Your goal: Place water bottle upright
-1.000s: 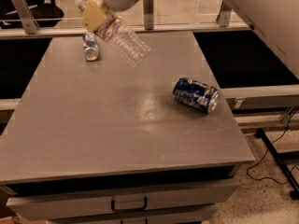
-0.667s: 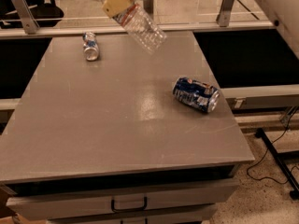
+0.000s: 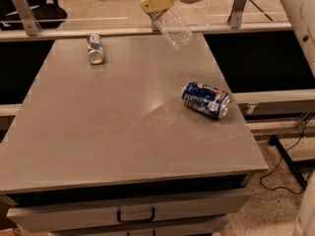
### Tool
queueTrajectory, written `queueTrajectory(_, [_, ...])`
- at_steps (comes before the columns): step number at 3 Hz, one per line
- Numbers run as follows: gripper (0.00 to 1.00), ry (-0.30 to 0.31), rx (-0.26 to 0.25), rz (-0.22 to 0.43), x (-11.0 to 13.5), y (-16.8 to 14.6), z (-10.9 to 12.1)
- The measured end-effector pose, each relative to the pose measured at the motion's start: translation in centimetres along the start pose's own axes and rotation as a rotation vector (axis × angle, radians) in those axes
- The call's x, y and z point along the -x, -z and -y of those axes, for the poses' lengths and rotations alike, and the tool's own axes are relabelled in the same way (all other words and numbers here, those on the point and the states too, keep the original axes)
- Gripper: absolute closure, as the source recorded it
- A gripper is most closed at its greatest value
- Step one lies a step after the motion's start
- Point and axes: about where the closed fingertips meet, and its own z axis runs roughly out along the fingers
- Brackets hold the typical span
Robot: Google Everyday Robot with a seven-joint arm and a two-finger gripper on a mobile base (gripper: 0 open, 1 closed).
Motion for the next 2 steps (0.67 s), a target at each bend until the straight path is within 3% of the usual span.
queueTrajectory(2, [1.0,0.01,0.047,0.252,-4.4,0.9,3.3])
